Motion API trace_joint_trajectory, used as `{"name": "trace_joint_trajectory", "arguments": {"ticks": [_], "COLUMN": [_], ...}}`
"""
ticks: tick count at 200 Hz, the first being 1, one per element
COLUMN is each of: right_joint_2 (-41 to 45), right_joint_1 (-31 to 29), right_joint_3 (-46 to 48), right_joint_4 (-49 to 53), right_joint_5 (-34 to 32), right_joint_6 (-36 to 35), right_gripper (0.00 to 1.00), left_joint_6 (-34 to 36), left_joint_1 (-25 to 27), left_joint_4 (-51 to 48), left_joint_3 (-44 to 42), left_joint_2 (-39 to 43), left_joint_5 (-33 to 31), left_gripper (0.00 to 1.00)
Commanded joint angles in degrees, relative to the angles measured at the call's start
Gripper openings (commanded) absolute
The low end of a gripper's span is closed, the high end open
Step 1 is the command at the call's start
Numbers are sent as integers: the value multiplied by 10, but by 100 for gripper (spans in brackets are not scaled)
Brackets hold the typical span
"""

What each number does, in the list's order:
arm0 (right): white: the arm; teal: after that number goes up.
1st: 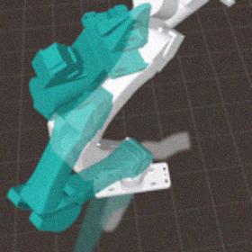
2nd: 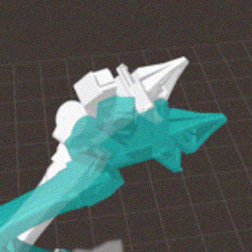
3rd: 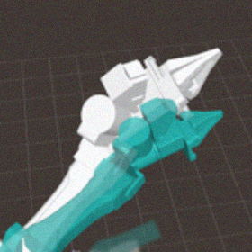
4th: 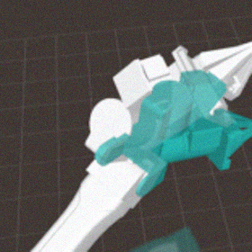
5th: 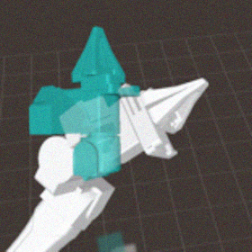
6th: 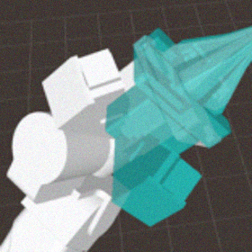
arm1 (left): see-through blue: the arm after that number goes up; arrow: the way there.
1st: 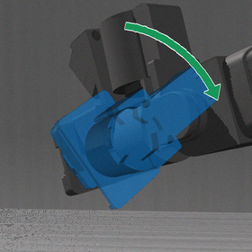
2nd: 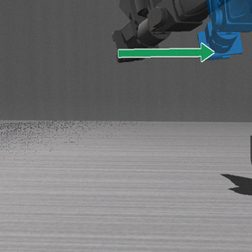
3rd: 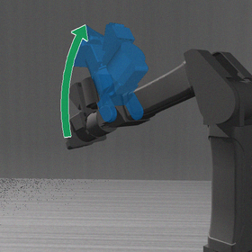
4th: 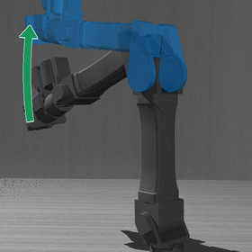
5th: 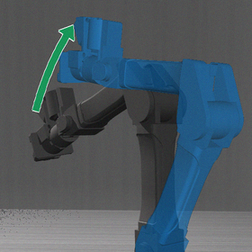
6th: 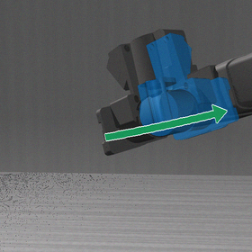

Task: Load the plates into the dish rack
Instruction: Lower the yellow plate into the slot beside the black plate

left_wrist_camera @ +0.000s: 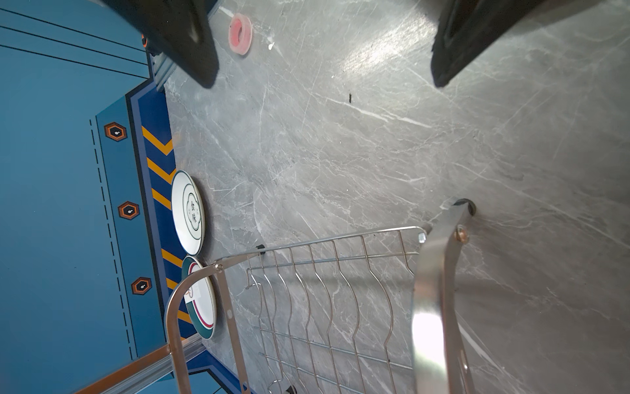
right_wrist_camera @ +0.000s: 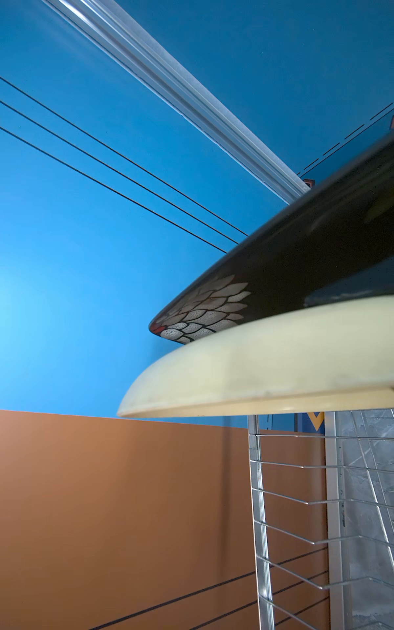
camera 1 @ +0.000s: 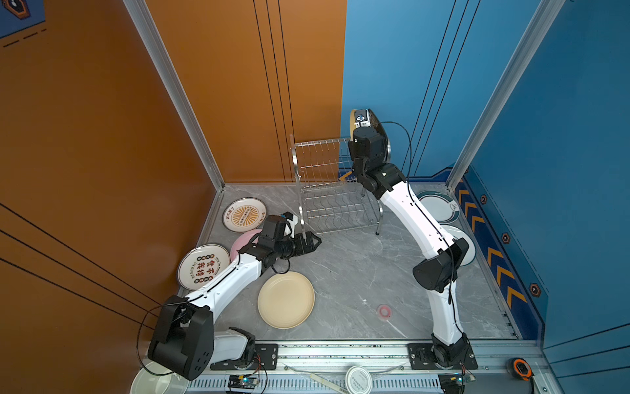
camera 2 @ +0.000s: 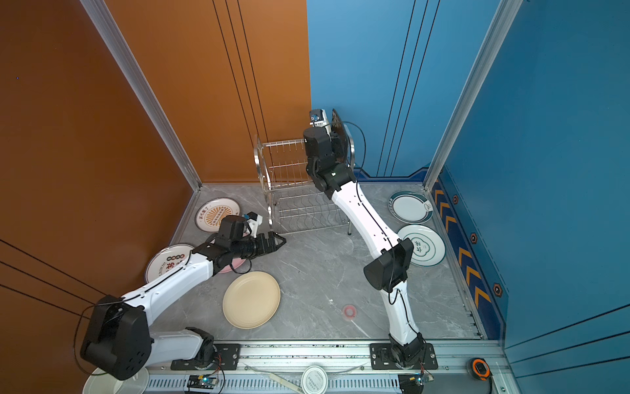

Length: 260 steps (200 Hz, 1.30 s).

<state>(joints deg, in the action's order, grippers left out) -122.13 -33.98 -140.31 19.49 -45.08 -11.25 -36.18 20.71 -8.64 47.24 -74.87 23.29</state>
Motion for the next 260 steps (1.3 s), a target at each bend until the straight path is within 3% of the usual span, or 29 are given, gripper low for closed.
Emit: {"name": "trace_joint_trajectory", "arguments": {"ticks": [1, 260], "right_joint_2": [2, 54], "right_joint_1": [8, 1], "right_joint_3": [2, 55], "right_joint_4": [7, -44], "right_joint_5": [-5, -26], "right_joint_6": [16, -22], "right_gripper": [0, 0], "left_joint_6": [-5, -6], "left_joint_1": [6, 19], "left_joint_4": [-8, -6], "left_joint_3": [-5, -3], "left_joint_2": [13, 6], "left_joint_5": [-16, -30], "left_gripper": [98, 98]}}
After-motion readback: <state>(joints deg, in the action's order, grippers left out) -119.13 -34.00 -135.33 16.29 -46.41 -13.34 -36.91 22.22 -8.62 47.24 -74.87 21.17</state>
